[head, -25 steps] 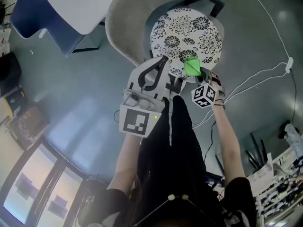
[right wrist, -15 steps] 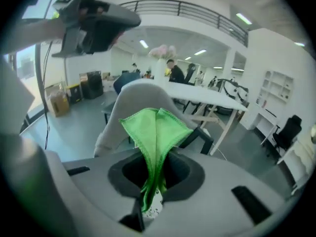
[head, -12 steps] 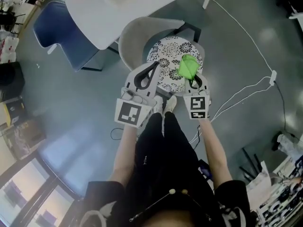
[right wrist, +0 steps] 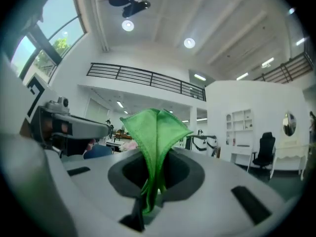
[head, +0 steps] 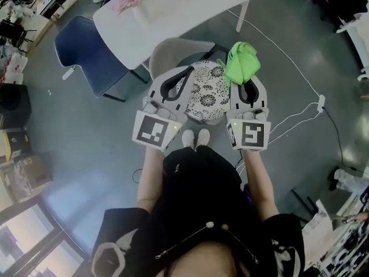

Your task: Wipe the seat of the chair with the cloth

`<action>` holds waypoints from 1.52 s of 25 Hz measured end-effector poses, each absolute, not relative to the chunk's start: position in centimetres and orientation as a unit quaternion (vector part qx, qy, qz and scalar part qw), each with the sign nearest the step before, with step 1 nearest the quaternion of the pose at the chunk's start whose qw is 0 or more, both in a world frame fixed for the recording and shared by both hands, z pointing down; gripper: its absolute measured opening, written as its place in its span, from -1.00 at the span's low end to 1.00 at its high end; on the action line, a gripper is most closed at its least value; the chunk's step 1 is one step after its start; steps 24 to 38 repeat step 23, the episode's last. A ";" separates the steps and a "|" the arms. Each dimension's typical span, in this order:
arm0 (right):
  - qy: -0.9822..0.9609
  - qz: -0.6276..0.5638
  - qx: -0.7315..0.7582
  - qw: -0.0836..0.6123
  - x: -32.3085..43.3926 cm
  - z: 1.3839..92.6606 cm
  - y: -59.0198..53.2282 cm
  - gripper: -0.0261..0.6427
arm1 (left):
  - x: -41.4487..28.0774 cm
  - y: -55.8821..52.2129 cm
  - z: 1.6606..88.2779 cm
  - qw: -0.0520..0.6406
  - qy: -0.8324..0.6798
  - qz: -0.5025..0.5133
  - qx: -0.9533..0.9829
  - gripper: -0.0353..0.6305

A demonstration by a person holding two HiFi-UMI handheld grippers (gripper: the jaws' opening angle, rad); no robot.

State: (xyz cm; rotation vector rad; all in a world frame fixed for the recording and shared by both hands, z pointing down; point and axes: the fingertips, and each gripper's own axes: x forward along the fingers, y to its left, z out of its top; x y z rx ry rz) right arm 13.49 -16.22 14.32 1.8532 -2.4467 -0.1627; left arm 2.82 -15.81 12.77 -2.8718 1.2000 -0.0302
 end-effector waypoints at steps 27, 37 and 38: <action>-0.757 -0.111 0.644 -0.024 16.6 6.2 -8.9 -0.78 | 2.5 -12.0 6.3 0.065 0.379 0.040 -0.922 -0.88; -0.757 -0.111 0.644 -0.024 16.6 6.2 -8.9 -0.78 | 2.5 -12.0 6.3 0.065 0.379 0.040 -0.922 -0.88; -0.757 -0.111 0.644 -0.024 16.6 6.2 -8.9 -0.78 | 2.5 -12.0 6.3 0.065 0.379 0.040 -0.922 -0.88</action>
